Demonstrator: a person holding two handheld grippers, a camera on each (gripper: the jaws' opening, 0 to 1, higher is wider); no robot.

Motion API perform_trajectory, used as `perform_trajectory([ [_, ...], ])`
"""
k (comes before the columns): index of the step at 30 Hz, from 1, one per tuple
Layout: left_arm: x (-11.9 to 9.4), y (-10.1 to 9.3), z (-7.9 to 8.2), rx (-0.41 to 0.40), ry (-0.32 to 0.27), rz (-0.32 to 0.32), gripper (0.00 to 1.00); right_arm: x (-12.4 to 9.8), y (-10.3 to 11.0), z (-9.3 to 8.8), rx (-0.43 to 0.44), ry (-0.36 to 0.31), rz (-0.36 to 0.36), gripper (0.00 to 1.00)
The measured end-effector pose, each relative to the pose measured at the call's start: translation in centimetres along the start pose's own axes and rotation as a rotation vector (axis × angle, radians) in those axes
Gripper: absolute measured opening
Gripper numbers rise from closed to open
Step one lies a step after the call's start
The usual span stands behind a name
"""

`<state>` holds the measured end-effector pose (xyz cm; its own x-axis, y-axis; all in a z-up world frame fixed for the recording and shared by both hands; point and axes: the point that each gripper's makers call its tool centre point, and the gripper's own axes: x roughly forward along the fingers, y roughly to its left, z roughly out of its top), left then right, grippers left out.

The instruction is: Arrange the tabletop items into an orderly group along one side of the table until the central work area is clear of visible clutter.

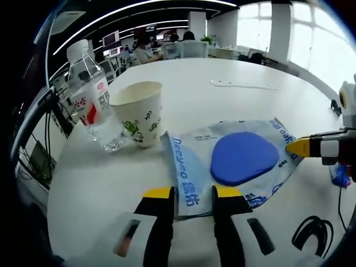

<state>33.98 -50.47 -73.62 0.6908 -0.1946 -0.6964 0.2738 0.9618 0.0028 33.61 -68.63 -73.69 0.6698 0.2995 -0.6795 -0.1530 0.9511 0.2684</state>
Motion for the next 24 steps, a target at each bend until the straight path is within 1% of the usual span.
perform_trajectory([
  [3, 0.1, 0.2, -0.1, 0.000, 0.006, 0.000, 0.20, 0.1, 0.0, 0.0, 0.016, 0.001, 0.004, 0.02],
  [5, 0.1, 0.4, -0.1, 0.008, 0.007, 0.013, 0.15, 0.0, 0.0, 0.1, 0.021, 0.001, 0.007, 0.01],
  [7, -0.1, 0.9, 0.0, 0.035, 0.007, 0.040, 0.07, -0.1, 0.2, 0.2, 0.031, -0.003, 0.016, 0.00],
  [9, 0.0, 0.6, 0.0, 0.022, 0.007, 0.029, 0.06, -0.2, 0.3, 0.3, 0.028, -0.006, 0.020, 0.00],
  [15, -0.2, 0.4, 0.2, 0.030, 0.003, 0.030, 0.03, -0.4, 0.4, 0.2, 0.029, -0.002, 0.031, 0.00],
  [19, -0.3, 0.2, 0.6, 0.026, -0.004, 0.022, 0.02, -1.0, 0.4, 0.5, 0.025, -0.018, 0.036, 0.00],
  [24, -0.4, -0.4, 1.7, 0.021, -0.023, 0.007, 0.01, -1.4, -0.1, 1.1, 0.028, -0.033, 0.034, 0.00],
])
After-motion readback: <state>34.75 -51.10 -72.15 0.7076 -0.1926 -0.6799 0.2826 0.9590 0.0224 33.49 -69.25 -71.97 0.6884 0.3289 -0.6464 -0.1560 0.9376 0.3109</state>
